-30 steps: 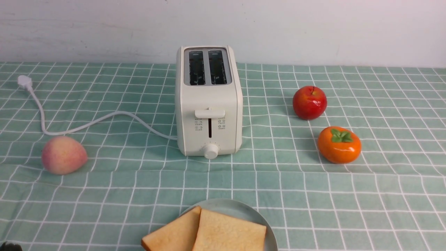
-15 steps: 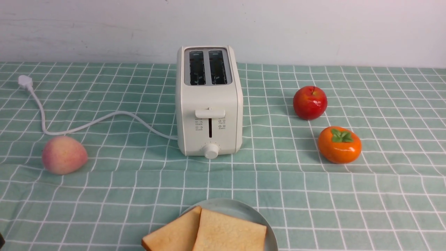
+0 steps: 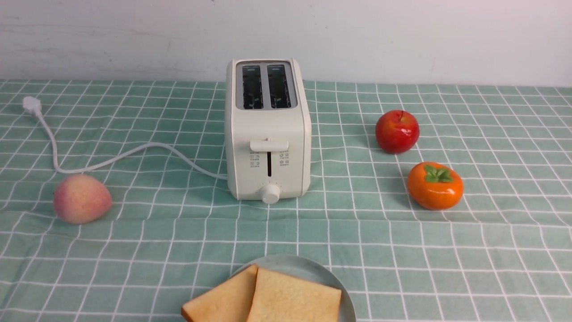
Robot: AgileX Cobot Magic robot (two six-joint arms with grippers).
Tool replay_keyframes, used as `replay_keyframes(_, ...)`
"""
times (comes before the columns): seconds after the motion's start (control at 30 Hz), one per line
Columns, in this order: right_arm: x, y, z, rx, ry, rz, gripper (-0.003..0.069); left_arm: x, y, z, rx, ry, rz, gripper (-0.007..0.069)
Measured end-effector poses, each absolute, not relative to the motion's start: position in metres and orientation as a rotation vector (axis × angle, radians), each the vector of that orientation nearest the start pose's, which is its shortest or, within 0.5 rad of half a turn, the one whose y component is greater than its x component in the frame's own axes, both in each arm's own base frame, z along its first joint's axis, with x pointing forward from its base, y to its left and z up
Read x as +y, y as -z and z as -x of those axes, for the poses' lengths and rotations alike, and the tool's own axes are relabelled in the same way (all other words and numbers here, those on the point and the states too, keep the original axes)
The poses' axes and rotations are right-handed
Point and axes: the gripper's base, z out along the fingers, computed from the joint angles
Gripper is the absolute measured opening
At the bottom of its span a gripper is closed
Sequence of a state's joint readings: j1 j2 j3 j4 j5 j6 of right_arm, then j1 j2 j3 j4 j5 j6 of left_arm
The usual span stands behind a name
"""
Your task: Take toasted bread from bread machine on blue coffee table place on plate.
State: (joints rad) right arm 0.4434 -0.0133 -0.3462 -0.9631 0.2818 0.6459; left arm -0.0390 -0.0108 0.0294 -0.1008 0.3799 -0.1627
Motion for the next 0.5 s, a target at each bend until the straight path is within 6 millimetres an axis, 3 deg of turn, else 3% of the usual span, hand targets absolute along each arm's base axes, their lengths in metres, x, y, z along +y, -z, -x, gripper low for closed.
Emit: replay_keyframes(0.5,-0.0107,-0.3107,-0.0260,1.265,0.023,0.280,0.0054,-0.0054,-0.1694,-0.0522,1.881,0.236,0.180,0.0018)
